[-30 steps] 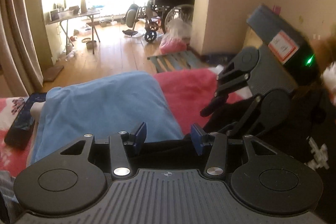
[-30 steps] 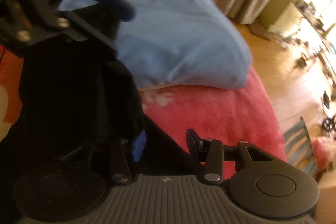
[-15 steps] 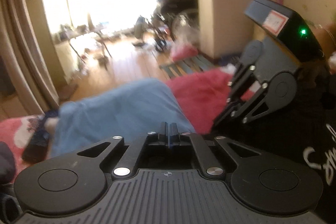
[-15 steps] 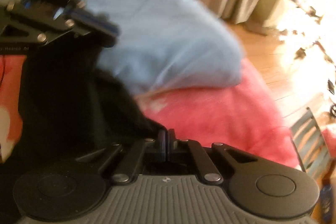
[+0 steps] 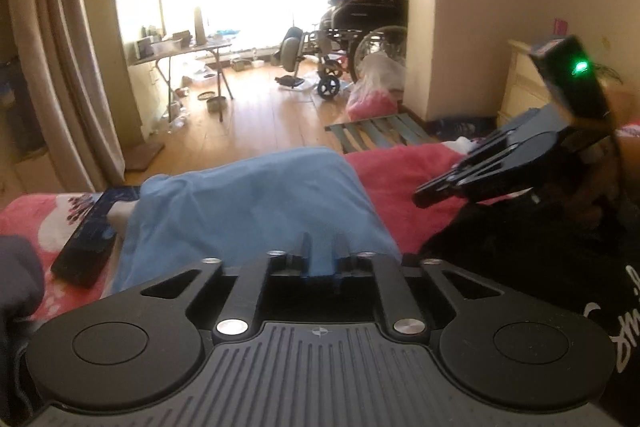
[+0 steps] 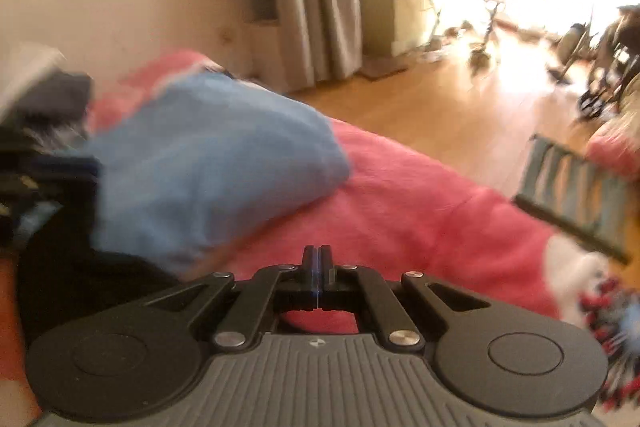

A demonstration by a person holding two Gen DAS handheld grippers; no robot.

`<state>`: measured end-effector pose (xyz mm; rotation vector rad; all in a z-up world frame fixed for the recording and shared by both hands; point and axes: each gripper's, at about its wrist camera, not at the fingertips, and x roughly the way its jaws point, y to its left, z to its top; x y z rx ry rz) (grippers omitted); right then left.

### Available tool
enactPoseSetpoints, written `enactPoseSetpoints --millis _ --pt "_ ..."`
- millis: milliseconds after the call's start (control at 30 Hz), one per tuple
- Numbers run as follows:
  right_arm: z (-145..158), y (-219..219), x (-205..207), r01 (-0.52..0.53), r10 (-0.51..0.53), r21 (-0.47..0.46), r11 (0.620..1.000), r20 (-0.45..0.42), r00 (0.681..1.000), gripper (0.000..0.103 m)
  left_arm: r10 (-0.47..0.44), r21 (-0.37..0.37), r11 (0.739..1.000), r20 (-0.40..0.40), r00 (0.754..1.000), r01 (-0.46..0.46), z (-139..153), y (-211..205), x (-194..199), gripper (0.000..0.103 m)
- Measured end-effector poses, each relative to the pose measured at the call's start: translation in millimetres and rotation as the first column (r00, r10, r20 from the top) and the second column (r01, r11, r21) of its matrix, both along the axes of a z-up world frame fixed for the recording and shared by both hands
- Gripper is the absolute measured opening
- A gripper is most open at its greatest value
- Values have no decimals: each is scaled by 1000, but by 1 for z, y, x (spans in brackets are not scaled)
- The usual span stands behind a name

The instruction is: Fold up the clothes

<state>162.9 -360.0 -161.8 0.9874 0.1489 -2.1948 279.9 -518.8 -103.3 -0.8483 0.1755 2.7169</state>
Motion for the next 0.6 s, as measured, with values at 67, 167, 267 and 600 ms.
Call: enactPoseSetpoints --millis 67,167,267,600 --pt "9 -5 12 -84 84 25 996 -19 996 20 17 4 1000 -2 1000 -17 2 -8 5 27" --pt "14 -24 31 -221 232 137 966 -71 970 38 44 32 999 19 999 -44 4 -20 11 32" --pt "11 -45 45 -321 355 245 915 -106 929 38 52 45 998 39 998 -53 3 -25 17 34" --pt "5 -72 52 -396 440 271 877 -125 889 5 61 33 997 84 995 -64 -12 -34 21 43"
